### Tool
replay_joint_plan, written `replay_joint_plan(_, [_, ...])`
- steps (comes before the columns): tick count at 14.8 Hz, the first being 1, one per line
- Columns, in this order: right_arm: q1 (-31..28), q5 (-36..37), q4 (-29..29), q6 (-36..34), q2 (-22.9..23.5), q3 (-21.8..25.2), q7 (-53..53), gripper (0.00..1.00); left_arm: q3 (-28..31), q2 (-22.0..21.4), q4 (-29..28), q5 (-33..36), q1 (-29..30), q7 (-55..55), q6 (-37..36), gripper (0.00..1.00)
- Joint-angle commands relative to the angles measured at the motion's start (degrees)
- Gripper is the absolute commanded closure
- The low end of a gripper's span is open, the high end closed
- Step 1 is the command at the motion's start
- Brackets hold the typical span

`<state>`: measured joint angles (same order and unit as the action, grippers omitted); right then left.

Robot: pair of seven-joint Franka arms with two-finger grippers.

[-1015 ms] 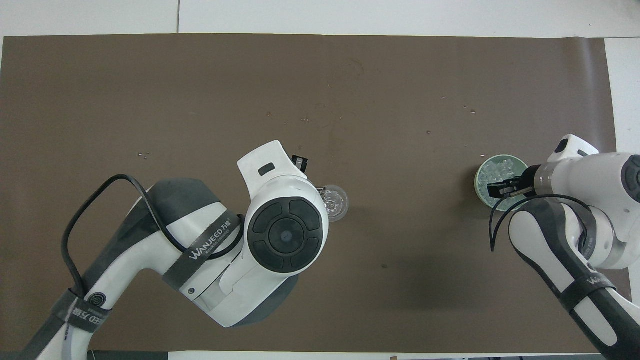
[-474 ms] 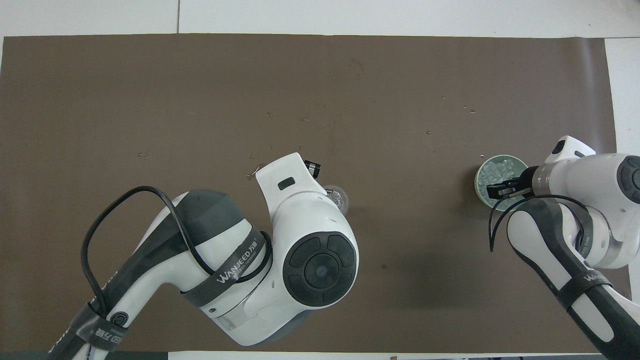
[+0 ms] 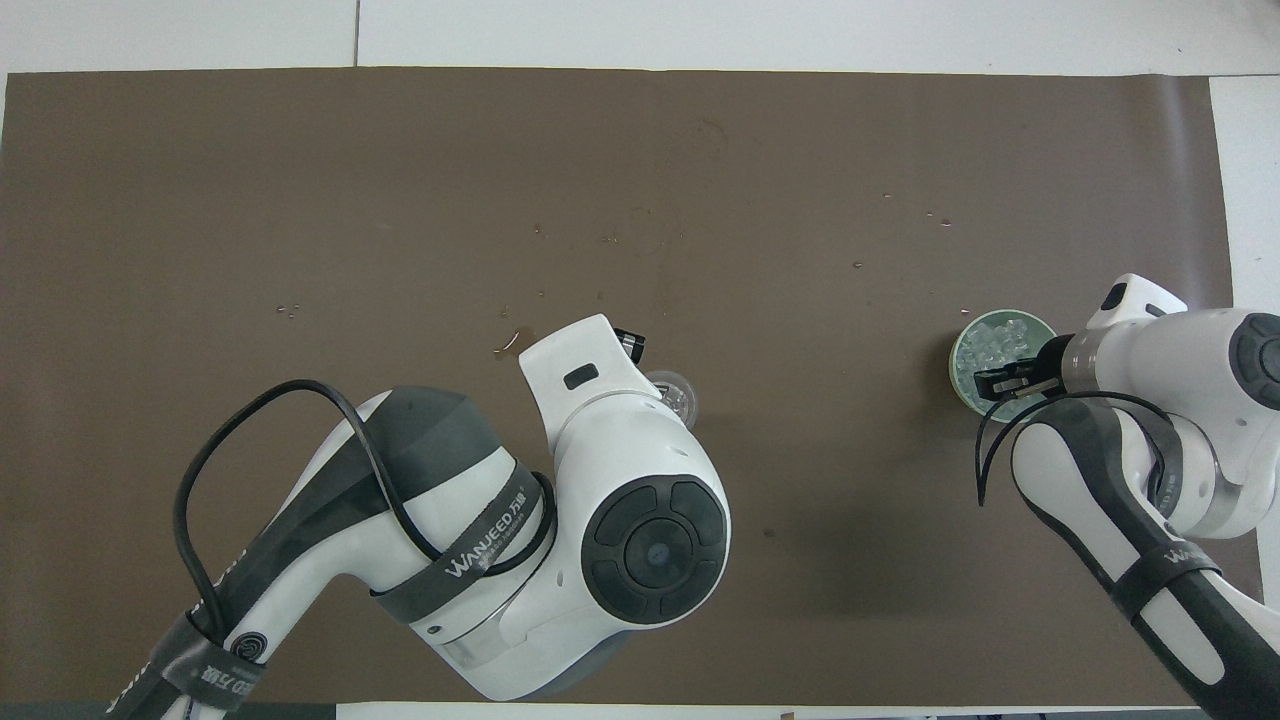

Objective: Pour wine and add ice with both arms

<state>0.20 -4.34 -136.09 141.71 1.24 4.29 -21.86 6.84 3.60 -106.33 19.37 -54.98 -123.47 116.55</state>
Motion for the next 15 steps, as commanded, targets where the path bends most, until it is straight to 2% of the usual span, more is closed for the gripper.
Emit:
replay_joint_plan(1, [-0.2, -0.76, -0.85, 1.02, -0.45, -0.25, -1.6, 0.44, 0.63, -3.59, -0.45, 0.41, 1.0, -0.37, -1.24, 1.0])
replay_joint_plan(4, [-0.2, -0.68, -0.85, 1.02, -0.45, -0.25, -1.69, 0.44, 0.72, -4.13, -0.19, -8.43, 4.86, 4.35, -0.36, 1.0])
replay_joint_plan(9, [-0.29, -0.67, -1.11, 1.02, -0.53, -0.16, -1.6, 0.44, 0.8, -6.32, -2.37, -34.96, 18.82, 30.96, -1.76, 1.0])
replay_joint_plan(12, [-0.2, -0.67, -1.46, 1.2, -0.62, -0.25, -1.69, 0.54, 0.89, -8.86, -8.69, -51.14, 29.37, 44.15, -0.63, 1.0])
replay_joint_plan(15, [-0.29, -0.67, -1.55, 1.2, -0.62, -0.25, -1.69, 0.59, 0.89, -6.52, -10.65, -61.62, 38.51, 52.33, -2.54, 1.0])
